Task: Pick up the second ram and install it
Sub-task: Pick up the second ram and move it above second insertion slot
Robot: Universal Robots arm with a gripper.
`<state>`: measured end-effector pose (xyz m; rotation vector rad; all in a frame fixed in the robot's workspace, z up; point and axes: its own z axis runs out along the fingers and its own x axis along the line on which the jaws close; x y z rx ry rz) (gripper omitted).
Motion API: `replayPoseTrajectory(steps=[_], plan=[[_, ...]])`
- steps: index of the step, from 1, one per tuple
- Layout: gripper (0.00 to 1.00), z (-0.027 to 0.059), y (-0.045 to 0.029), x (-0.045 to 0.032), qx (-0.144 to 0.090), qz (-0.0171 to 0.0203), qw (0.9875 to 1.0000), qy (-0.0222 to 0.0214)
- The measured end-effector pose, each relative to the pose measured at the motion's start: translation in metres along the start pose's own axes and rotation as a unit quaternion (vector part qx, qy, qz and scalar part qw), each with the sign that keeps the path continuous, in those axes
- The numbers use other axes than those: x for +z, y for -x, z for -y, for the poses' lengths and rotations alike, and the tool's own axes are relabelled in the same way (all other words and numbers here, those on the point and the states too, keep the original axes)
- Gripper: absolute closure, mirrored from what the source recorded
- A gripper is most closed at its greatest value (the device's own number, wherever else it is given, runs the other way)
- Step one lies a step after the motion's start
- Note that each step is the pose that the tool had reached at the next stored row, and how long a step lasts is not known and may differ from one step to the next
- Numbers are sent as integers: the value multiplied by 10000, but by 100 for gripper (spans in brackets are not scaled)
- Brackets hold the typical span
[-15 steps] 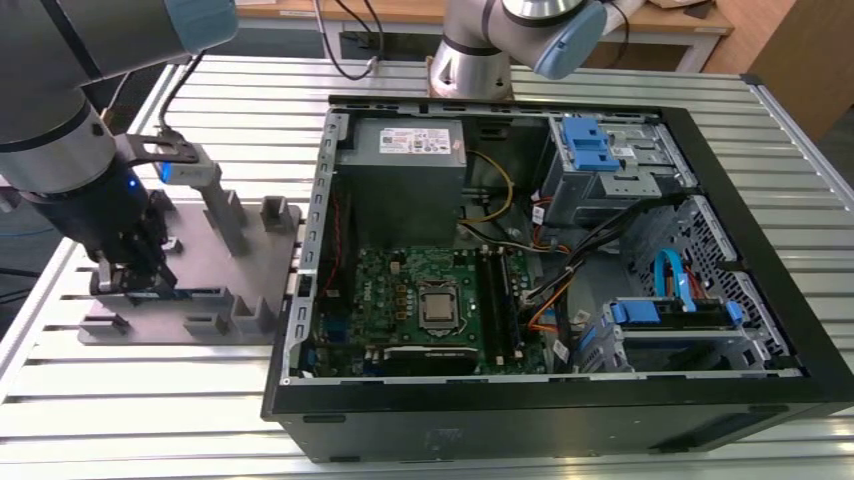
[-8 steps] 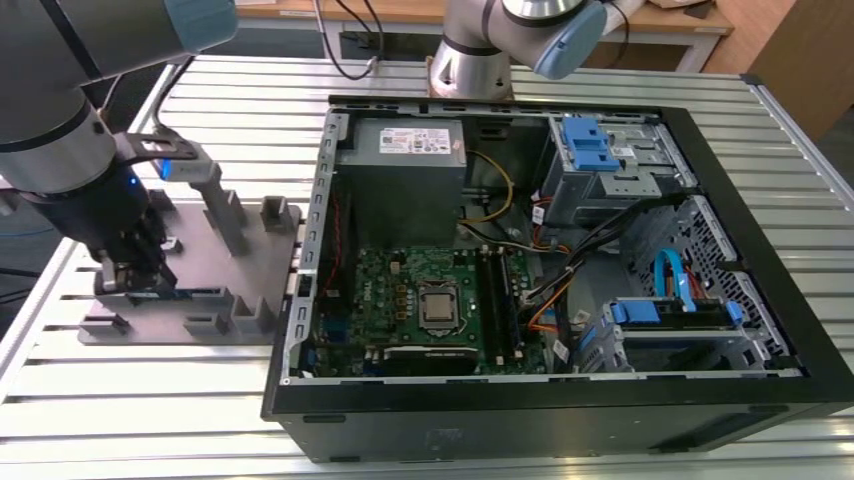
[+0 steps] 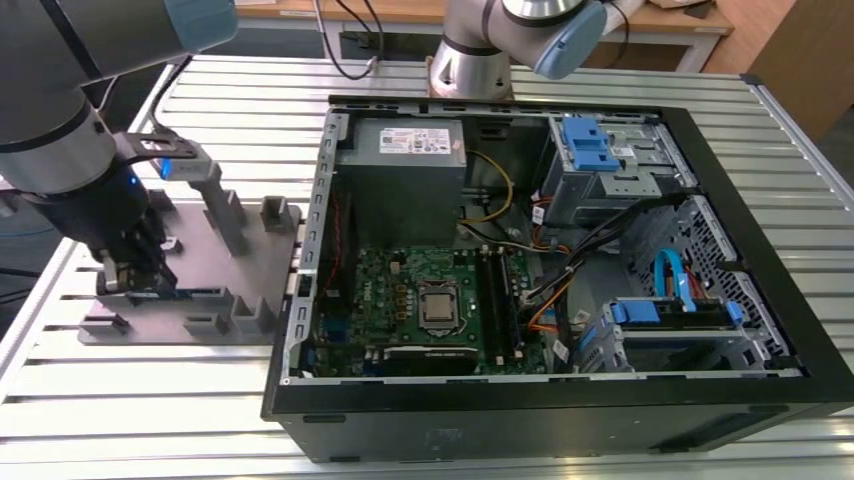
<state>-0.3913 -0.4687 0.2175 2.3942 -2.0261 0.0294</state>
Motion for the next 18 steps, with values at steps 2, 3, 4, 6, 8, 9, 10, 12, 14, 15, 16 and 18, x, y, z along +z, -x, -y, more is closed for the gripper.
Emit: replayPoseTrajectory(steps=[2, 3, 4, 6, 8, 9, 10, 12, 14, 15, 16, 18], plan=[[89, 0, 0, 4, 188, -2, 9998, 4], [89, 0, 0, 7, 278, -3, 9996, 5], [89, 0, 0, 9, 367, -3, 9993, 7], [89, 0, 1, 11, 526, 1, 9986, 10], [89, -2, 1, 14, 613, 70, 9981, 2], [89, -2, 1, 13, 662, 96, 9978, 0], [89, -2, 2, 14, 725, 103, 9973, 0], [89, -2, 1, 22, 901, 103, 9959, 0], [89, -2, 1, 28, 1080, 100, 9941, 3], [89, -2, 1, 29, 1169, 99, 9931, 4], [89, -2, 0, 29, 1225, 98, 9924, 4], [89, -2, 1, 31, 1233, 99, 9923, 4]])
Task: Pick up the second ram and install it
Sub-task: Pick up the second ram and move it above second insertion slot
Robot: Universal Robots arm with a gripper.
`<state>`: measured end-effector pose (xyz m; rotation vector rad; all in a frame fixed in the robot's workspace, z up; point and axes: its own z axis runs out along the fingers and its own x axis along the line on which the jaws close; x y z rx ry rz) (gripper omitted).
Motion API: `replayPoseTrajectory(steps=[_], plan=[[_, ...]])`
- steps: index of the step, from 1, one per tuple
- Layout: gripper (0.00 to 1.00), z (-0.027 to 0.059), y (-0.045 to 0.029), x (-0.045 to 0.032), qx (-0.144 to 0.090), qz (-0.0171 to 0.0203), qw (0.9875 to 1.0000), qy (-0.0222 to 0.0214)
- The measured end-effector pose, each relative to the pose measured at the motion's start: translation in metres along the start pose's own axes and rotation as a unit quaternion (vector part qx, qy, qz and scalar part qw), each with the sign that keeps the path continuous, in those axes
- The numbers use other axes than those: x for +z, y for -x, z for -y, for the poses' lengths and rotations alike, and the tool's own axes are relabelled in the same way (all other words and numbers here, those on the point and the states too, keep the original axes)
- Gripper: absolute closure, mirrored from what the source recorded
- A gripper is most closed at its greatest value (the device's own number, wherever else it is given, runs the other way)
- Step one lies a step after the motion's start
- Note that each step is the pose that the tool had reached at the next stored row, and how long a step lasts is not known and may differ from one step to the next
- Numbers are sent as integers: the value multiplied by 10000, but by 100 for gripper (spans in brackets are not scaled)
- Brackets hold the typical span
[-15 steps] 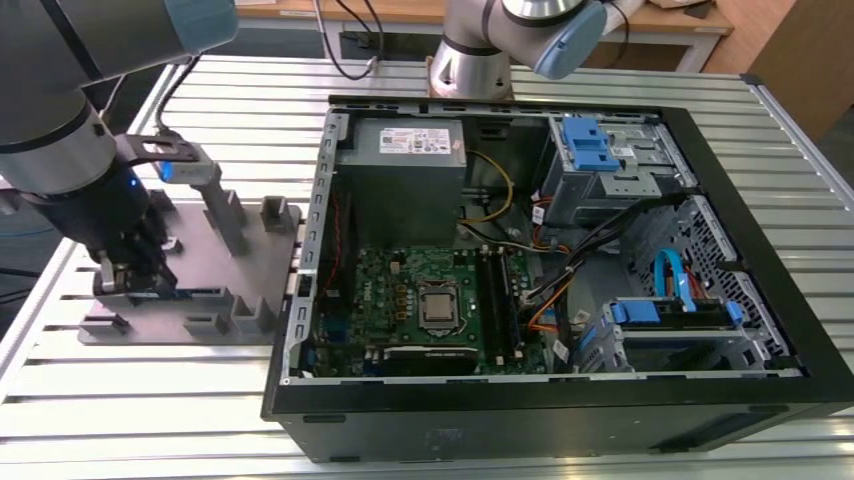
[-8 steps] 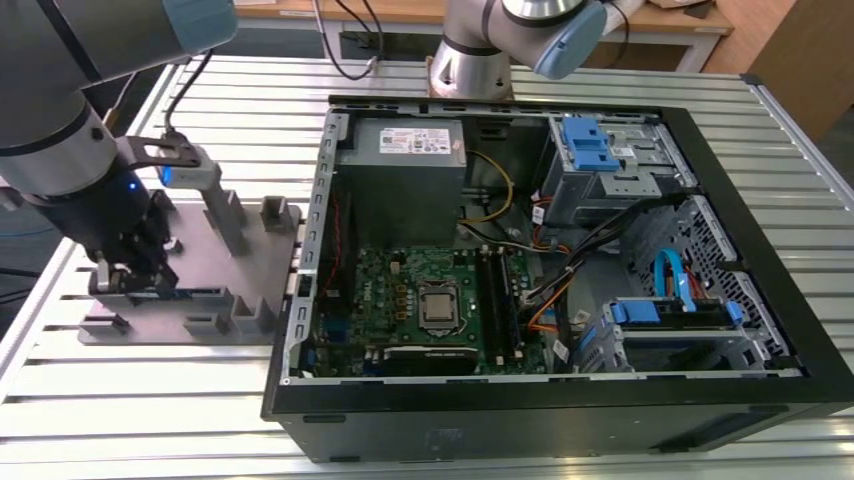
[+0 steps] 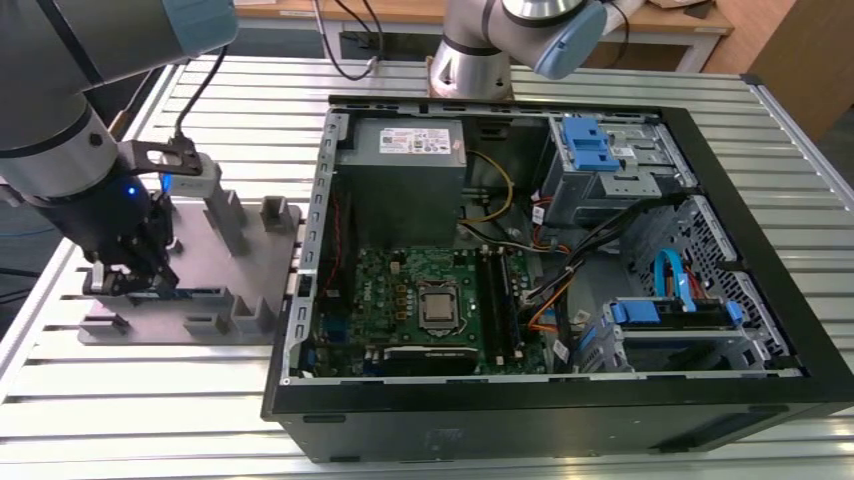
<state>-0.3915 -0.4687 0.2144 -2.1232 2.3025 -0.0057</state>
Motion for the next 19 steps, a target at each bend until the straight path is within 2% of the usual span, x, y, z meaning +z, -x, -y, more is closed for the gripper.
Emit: replayPoseTrajectory(steps=[6, 9, 14, 17, 19], plan=[[89, 0, 0, 0, 13, 0, 10000, 0], [70, 0, 0, 1, 20, 0, 10000, -1], [70, -17, -1, 11, 26, 1, 10000, -1], [70, -54, -4, 41, 25, 25, 10000, 2], [70, -79, -6, 57, 26, 63, 10000, 5]])
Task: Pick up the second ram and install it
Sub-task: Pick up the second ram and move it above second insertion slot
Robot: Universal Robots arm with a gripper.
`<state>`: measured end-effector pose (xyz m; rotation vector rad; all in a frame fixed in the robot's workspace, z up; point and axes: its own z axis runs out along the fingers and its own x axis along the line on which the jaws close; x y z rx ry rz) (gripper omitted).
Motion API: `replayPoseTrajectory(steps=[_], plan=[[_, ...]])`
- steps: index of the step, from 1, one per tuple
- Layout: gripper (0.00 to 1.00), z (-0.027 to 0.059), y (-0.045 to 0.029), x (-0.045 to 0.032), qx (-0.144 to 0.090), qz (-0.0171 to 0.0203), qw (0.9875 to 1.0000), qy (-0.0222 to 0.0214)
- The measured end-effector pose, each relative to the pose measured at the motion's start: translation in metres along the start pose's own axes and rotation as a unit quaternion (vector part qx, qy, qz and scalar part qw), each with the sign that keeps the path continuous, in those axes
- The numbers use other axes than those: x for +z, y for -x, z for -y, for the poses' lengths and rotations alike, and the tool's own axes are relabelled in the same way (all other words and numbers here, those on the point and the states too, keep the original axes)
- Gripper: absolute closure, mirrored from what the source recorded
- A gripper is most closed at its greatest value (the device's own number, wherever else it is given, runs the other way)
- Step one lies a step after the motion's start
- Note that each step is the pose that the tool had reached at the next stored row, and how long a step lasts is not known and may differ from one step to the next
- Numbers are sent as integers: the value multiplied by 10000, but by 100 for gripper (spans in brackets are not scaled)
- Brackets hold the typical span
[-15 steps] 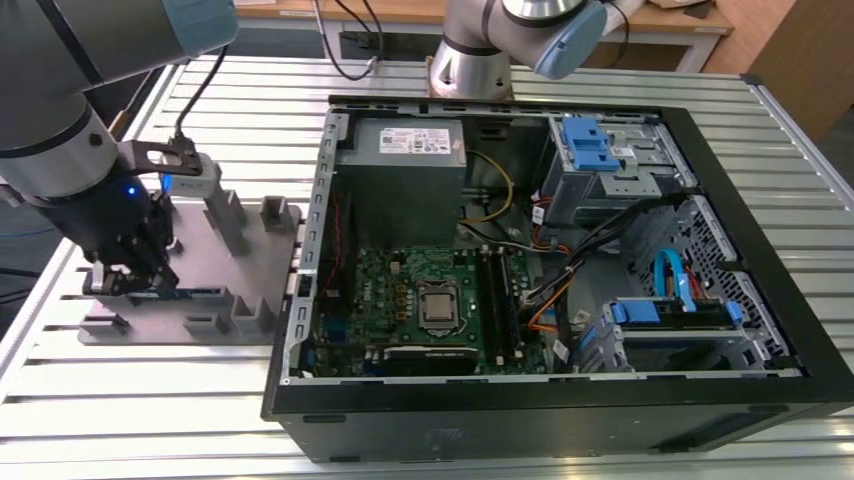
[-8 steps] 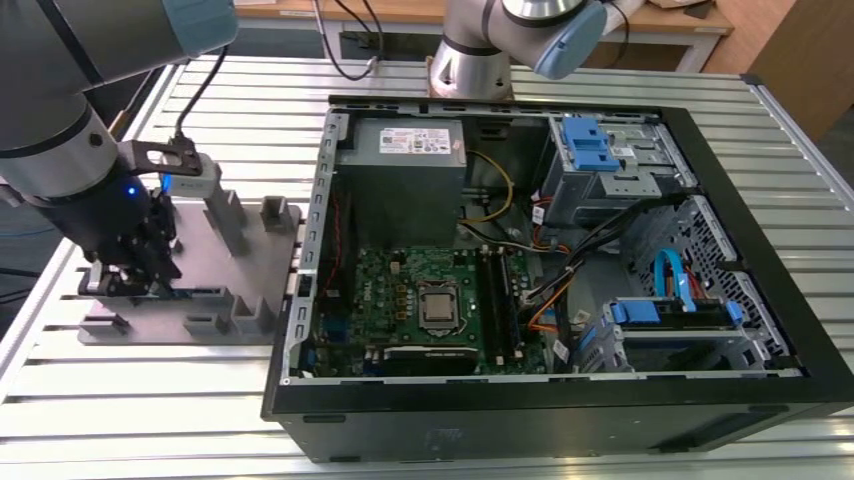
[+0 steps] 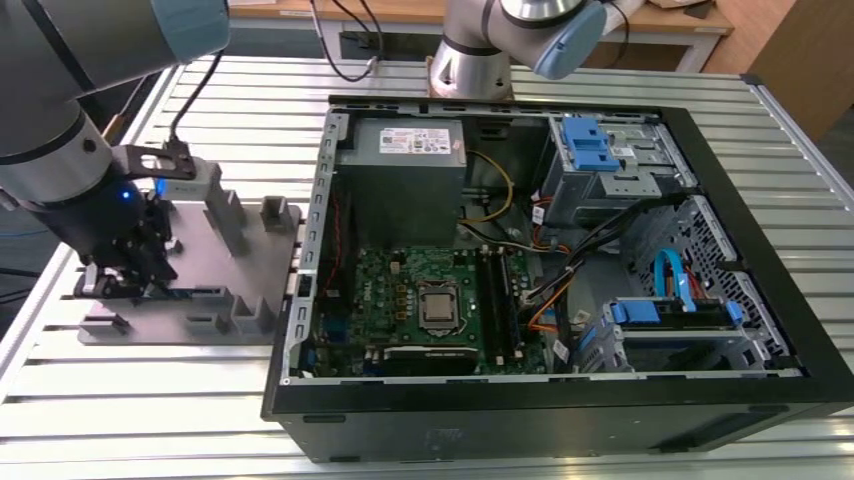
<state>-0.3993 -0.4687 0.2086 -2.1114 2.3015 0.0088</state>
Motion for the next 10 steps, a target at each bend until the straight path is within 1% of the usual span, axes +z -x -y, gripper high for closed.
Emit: replayPoseTrajectory(steps=[1, 2, 5, 7, 10], plan=[[70, -15, -1, 8, 0, 20, 10000, 2], [70, -31, -3, 21, 0, 30, 10000, 3], [70, -44, -7, 76, -11, 36, 10000, 3], [70, -45, -9, 109, -147, 37, 9999, 6], [70, -45, -10, 150, -370, 38, 9993, 11]])
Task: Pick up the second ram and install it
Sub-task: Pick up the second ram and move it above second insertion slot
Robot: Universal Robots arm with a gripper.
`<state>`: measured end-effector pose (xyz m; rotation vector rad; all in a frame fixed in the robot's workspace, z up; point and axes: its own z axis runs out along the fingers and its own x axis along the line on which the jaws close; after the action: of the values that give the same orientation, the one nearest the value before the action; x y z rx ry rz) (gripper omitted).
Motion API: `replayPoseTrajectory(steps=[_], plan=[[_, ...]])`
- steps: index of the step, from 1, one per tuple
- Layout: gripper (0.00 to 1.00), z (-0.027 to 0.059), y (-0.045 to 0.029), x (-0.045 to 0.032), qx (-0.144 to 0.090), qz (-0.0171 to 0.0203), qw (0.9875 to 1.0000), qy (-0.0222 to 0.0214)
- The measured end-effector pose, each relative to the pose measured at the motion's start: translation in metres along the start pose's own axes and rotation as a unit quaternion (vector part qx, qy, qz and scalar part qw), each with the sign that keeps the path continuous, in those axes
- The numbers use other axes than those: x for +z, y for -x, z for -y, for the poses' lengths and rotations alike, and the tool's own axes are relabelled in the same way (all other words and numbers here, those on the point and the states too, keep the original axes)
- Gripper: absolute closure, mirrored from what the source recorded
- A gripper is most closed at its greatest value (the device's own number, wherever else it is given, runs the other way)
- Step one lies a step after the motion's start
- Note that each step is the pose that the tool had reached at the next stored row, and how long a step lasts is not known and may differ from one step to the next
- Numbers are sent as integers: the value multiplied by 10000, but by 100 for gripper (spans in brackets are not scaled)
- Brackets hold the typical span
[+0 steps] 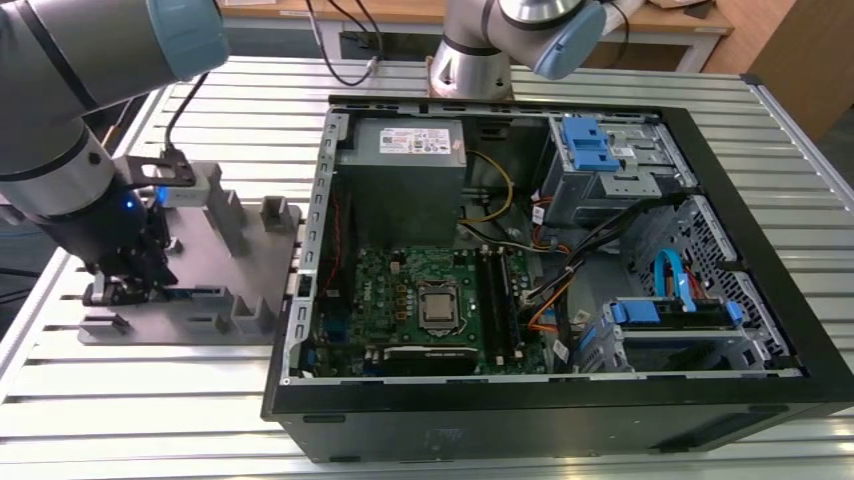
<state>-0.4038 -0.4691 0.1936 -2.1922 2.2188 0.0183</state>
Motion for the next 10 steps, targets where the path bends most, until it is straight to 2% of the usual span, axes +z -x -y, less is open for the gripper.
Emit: replayPoseTrajectory(steps=[3, 10], plan=[[70, 0, -2, 46, -13, 1, 10000, 0], [72, 0, -3, 51, -13, 0, 10000, 1]])
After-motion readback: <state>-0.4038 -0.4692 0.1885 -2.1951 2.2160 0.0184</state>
